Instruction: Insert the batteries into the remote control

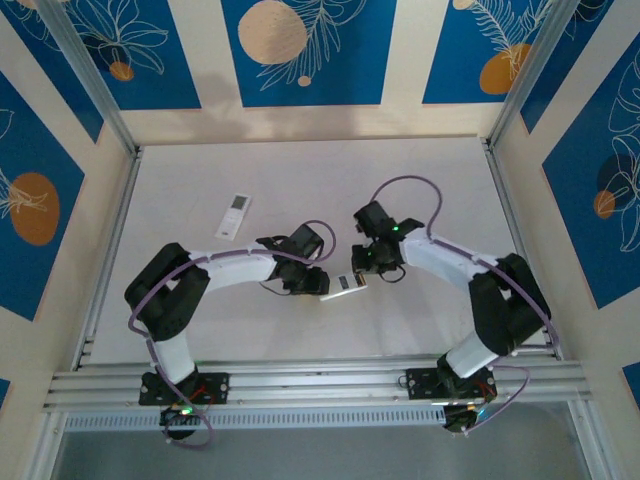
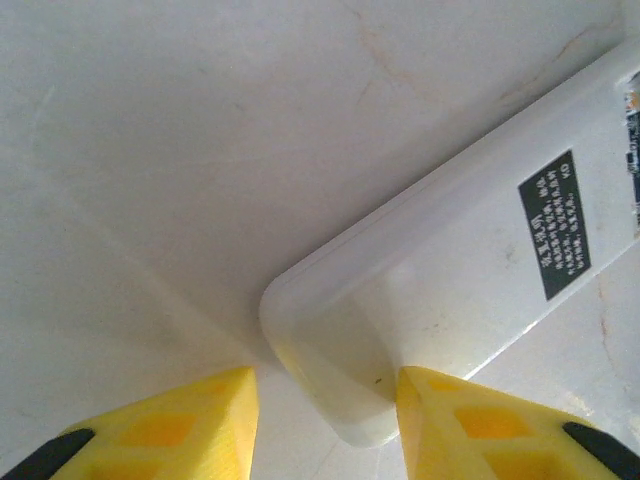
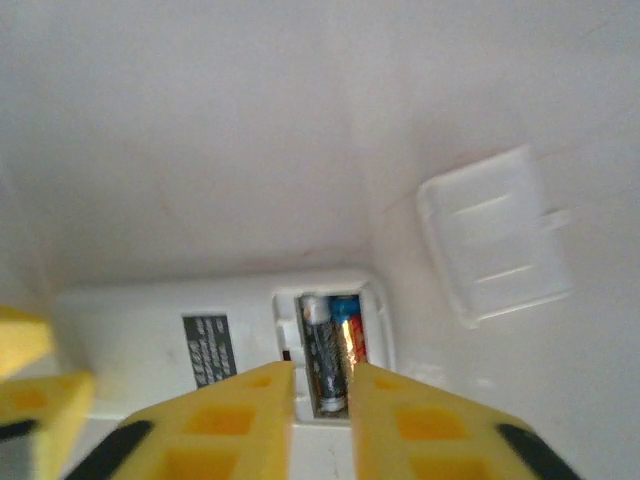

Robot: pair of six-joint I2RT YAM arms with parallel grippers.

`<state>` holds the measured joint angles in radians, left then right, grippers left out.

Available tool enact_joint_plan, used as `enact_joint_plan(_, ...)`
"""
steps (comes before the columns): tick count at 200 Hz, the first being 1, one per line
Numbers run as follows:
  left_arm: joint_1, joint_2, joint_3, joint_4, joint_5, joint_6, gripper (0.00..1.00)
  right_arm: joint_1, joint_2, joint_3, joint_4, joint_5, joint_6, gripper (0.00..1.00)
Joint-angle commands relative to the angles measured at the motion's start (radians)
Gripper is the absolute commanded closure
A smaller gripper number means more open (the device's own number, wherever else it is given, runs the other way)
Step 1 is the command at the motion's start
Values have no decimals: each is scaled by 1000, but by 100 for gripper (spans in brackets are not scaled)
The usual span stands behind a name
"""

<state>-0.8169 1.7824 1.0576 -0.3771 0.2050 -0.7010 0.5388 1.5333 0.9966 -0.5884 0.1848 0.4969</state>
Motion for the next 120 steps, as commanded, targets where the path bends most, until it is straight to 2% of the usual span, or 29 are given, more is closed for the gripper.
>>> enact_joint_plan(1, -8, -38, 16, -26, -48, 15, 53, -84, -37, 33, -36, -20, 27, 66)
enact_joint_plan(19, -8, -74, 18, -36, -80, 32, 49, -116, 5, 71, -80, -32, 13, 65)
enact_joint_plan(51, -8, -125, 8, -32, -103, 54, 46, -83, 109, 122, -114, 40, -35, 68)
enact_joint_plan(120, -8, -144, 1, -27, -108, 60, 43, -60, 240, 114, -85, 39, -43, 74)
